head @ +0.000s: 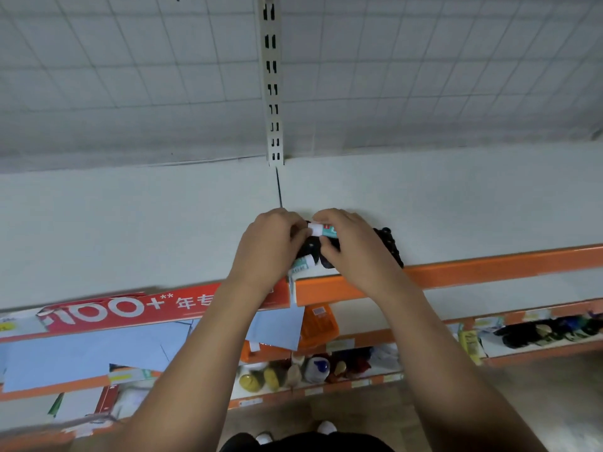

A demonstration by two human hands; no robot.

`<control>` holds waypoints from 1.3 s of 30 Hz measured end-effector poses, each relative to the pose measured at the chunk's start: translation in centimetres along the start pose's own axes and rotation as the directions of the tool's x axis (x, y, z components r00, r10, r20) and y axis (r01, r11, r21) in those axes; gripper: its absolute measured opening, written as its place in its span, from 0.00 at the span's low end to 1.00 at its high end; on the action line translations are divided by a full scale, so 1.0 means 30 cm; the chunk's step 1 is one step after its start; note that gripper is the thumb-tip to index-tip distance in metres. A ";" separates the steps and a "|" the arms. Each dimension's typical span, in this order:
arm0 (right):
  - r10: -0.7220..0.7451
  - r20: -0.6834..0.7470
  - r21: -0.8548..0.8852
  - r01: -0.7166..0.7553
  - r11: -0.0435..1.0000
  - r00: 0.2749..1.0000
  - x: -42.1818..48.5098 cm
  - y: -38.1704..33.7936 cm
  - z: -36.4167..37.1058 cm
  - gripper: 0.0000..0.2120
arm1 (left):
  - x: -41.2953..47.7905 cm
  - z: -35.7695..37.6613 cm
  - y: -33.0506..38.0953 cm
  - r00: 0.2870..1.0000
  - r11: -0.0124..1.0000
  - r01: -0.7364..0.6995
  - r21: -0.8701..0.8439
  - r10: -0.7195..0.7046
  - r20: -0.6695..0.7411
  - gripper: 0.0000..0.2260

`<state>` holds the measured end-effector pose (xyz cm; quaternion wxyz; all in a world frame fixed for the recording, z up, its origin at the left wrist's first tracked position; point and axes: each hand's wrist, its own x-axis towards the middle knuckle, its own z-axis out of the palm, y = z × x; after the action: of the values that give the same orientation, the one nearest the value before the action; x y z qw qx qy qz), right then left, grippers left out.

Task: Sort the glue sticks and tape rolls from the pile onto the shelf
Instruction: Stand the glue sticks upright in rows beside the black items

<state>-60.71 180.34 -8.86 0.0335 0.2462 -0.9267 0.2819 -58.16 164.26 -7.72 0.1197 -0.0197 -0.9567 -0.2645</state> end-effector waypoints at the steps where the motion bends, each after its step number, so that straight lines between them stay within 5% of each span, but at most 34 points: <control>1: 0.002 -0.016 0.025 -0.002 1.000 1.000 0.003 0.007 -0.007 0.17 | 0.003 0.002 0.000 1.000 1.000 0.006 0.011 -0.006 -0.004 0.07; 12: -0.061 -0.080 -0.093 0.053 0.994 0.995 0.075 0.053 -0.053 0.15 | 0.022 0.001 -0.008 0.997 0.998 0.049 0.028 -0.047 -0.057 0.11; 21: 0.041 -0.117 0.310 -0.003 0.951 0.992 0.139 0.009 -0.014 0.15 | 0.006 0.008 -0.019 0.997 0.995 0.040 0.092 -0.045 0.057 0.11; 39: 0.020 -0.139 0.168 0.004 0.986 0.990 0.131 -0.001 0.059 0.05 | 0.011 0.008 -0.024 0.995 0.999 0.024 0.040 -0.027 0.091 0.08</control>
<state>-64.00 177.66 -9.54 0.0766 0.2239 -0.8959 0.3759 -58.61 163.74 -8.18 0.0725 -0.0173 -0.9664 -0.2460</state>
